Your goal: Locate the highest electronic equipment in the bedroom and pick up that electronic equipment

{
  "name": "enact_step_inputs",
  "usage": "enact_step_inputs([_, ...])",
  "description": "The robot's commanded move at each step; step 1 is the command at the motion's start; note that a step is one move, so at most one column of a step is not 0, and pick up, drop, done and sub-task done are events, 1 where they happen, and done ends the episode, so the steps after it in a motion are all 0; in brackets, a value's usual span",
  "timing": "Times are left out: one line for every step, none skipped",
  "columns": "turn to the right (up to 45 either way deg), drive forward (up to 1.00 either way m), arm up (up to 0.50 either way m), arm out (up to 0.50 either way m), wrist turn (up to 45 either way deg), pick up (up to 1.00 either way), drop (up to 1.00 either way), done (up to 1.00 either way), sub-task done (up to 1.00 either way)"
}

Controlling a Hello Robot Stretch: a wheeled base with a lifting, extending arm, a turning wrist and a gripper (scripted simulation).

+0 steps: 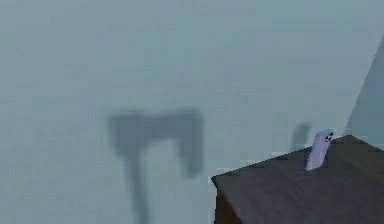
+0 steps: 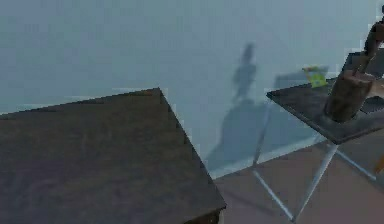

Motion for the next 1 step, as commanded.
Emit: enact_step_inputs([-45.0, 0.0, 0.0, 0.0, 0.0, 0.0, 0.0, 0.0, 0.0])
